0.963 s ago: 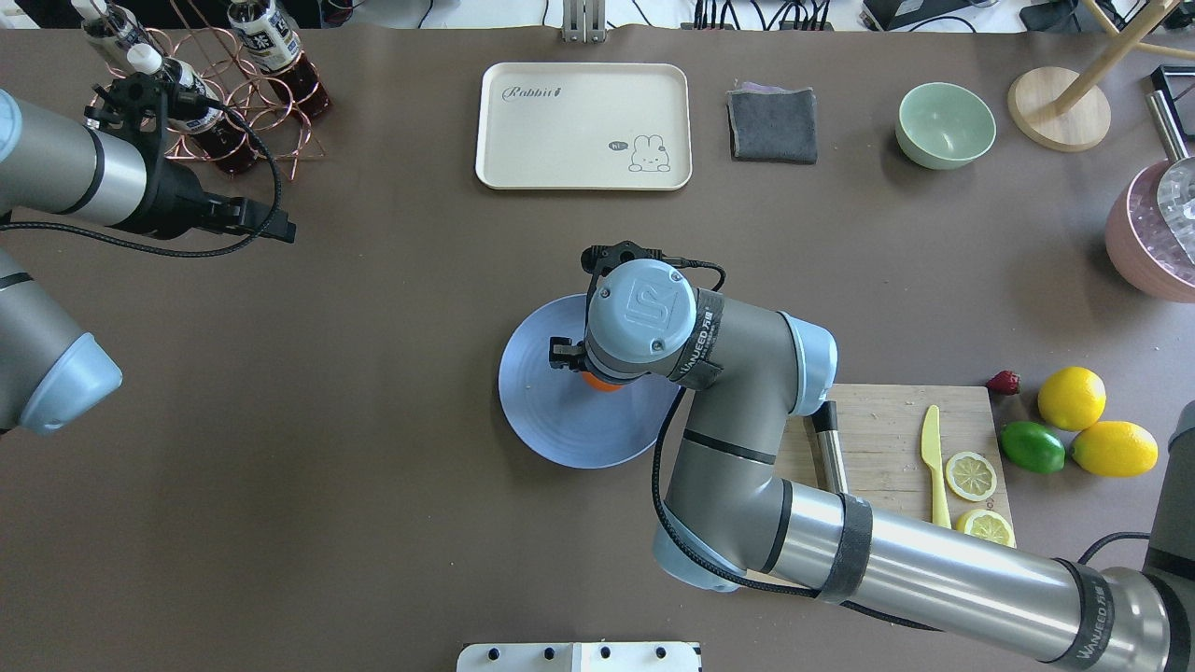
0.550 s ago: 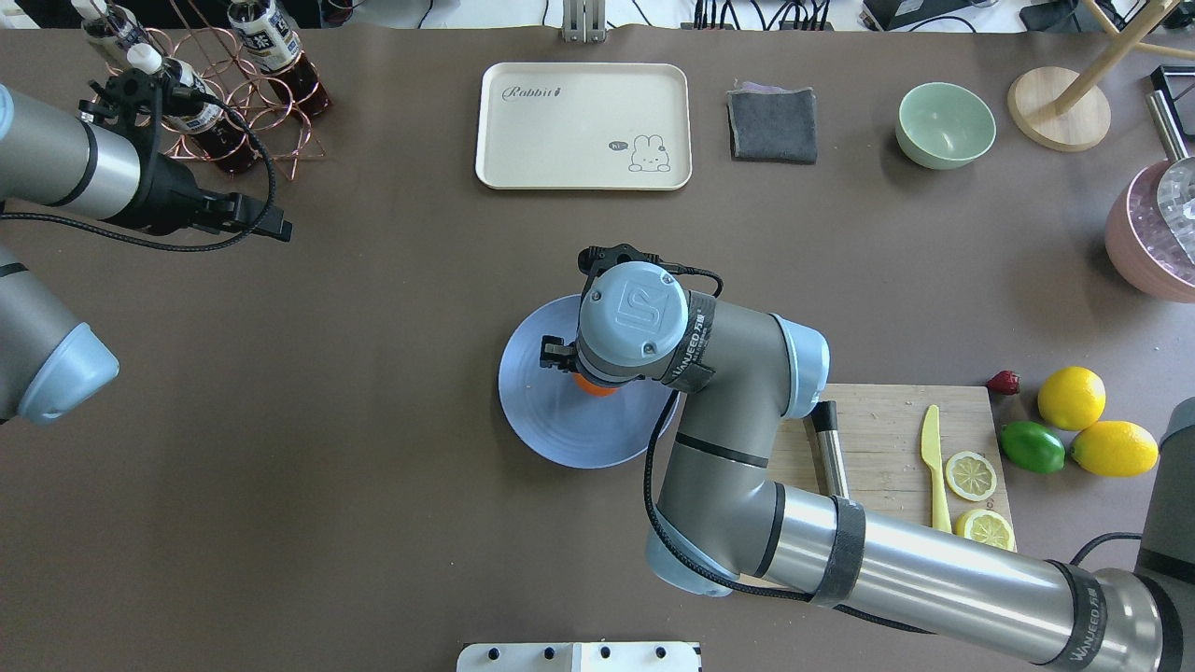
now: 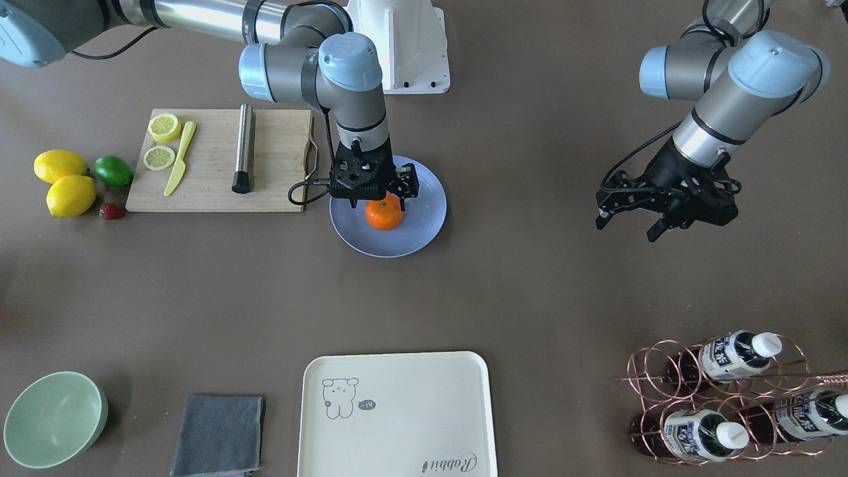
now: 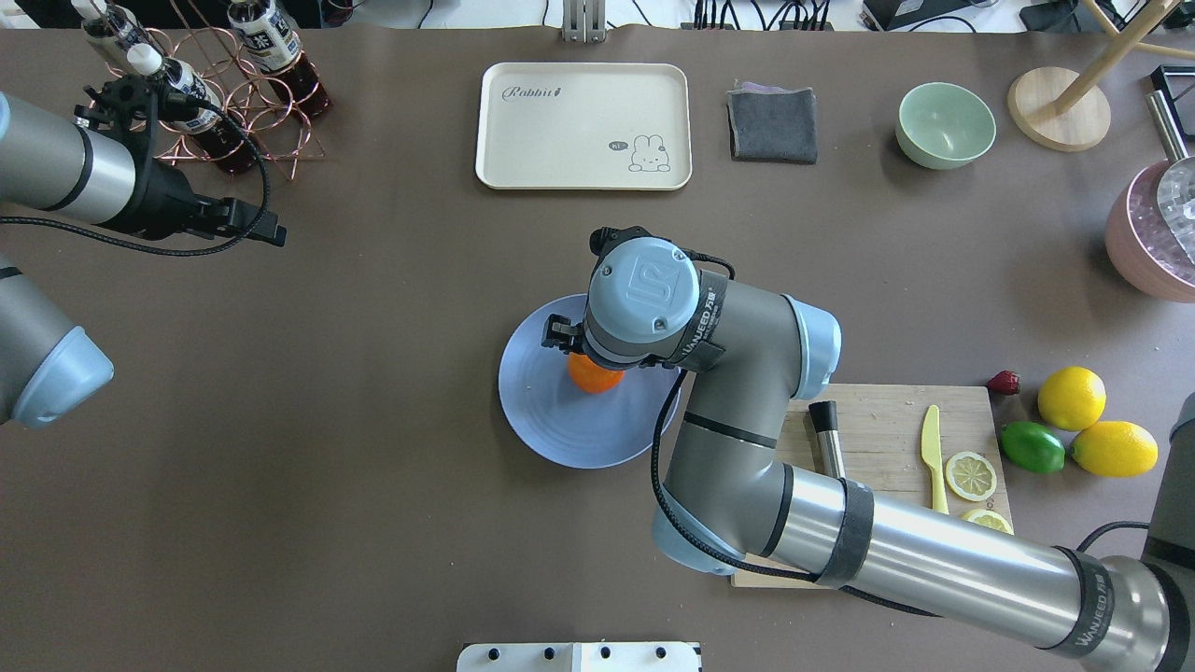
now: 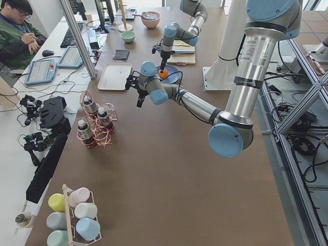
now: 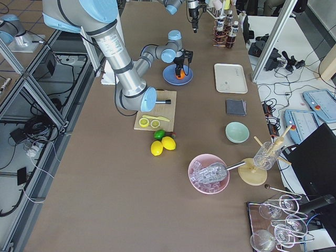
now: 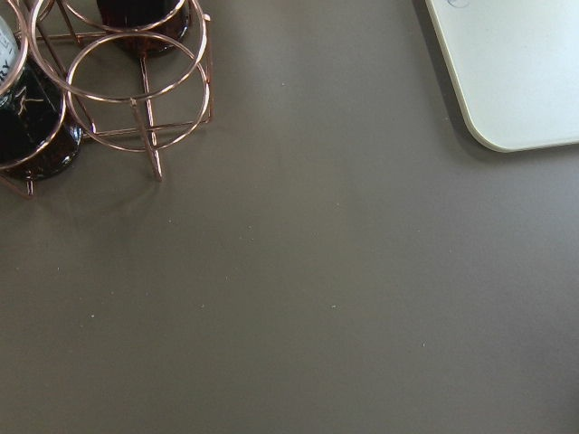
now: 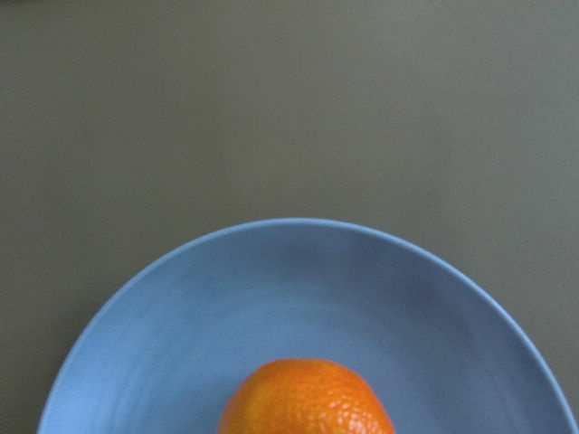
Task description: Pick orange to plate
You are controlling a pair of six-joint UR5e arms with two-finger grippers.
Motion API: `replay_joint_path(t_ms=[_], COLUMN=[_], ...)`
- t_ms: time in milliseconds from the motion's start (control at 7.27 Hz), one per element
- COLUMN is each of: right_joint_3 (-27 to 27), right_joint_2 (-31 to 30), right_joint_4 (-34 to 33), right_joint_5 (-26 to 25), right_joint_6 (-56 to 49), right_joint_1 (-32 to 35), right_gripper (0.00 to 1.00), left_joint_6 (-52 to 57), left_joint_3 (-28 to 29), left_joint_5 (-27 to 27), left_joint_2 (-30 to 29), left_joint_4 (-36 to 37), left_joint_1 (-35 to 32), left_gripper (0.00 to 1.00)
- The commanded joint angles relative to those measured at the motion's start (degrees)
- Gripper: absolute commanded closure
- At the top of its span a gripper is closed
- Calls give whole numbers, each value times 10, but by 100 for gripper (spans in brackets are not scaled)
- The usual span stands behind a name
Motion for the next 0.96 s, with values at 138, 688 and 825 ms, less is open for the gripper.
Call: replay_joint_path(t_ms=[138, 688, 825], right_joint_3=[83, 100, 97], right_joint_2=[-120, -280, -323], right_joint_4=[-3, -1, -3], right_joint_5=[121, 264, 286], right_joint_6=[-148, -488, -565], right_joint_1=[119, 320, 378], right_gripper=[0, 0, 0], left_joint_6=[185, 500, 563], left_joint_3=[-31, -31, -28], left_joint_5=[-37, -33, -34], left_joint_2=[57, 96, 96], left_joint_4=[89, 235, 271], left_joint_1=[-86, -282, -329], left_gripper=[2, 2, 2])
